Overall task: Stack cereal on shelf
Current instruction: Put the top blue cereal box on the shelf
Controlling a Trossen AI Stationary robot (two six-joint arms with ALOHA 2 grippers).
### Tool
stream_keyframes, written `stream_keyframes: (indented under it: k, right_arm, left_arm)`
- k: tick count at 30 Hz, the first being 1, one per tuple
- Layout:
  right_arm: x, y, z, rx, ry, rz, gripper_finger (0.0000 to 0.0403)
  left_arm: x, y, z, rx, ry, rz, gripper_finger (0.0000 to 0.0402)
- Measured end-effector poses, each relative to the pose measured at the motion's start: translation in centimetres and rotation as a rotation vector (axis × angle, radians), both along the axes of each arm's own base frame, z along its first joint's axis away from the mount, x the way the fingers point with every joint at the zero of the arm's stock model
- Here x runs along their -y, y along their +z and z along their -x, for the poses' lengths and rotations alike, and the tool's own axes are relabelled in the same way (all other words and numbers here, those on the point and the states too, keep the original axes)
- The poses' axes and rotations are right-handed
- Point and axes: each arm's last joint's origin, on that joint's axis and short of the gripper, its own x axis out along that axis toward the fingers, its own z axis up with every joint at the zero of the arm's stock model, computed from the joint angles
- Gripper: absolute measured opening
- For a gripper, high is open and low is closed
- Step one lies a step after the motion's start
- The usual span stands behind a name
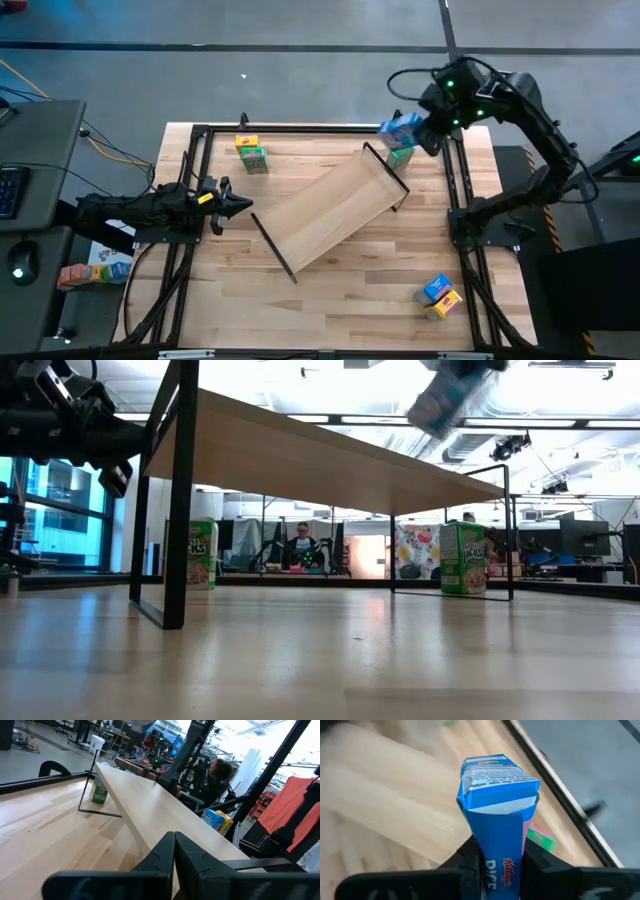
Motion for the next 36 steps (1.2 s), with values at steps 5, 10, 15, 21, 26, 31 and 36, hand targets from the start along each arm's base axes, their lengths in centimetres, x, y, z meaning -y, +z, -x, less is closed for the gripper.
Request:
stream_keyframes:
  k: [5,10,15,21,26,31,36]
  right_arm:
    - [-1.5,-1.5,-6.5,-0.113,0.218,0.048,0.0059]
    - [-1.6,-5.4,-11.9,-0.319,0.438,0.156,0.0059]
    - [-0.7,-8.2,-14.6,-0.482,0.554,0.259,0.0059]
    - [-0.2,-8.7,-14.9,-0.516,0.598,0.283,0.0059]
    - [-0.3,-8.4,-14.6,-0.486,0.601,0.258,0.0059]
    - [-0.8,-8.4,-14.7,-0.471,0.619,0.244,0.0063]
    - [-1.1,-8.3,-14.8,-0.484,0.601,0.264,0.0092]
  left_arm:
    - [0.0,0.0,0.0,0.001,0.0,0.0,0.0003]
    - [0.0,0.0,0.0,0.0,0.0,0.0,0.0003]
    - [0.0,0.0,0.0,0.0,0.0,0.0,0.0003]
    - [0.0,0.0,0.0,0.0,0.0,0.0,0.0003]
    - [0.0,0.0,0.0,0.0,0.0,0.0,0.0003]
    - [0.0,0.0,0.0,0.0,0.0,0.0,0.0003]
    - [0.0,0.0,0.0,0.0,0.0,0.0,0.0003]
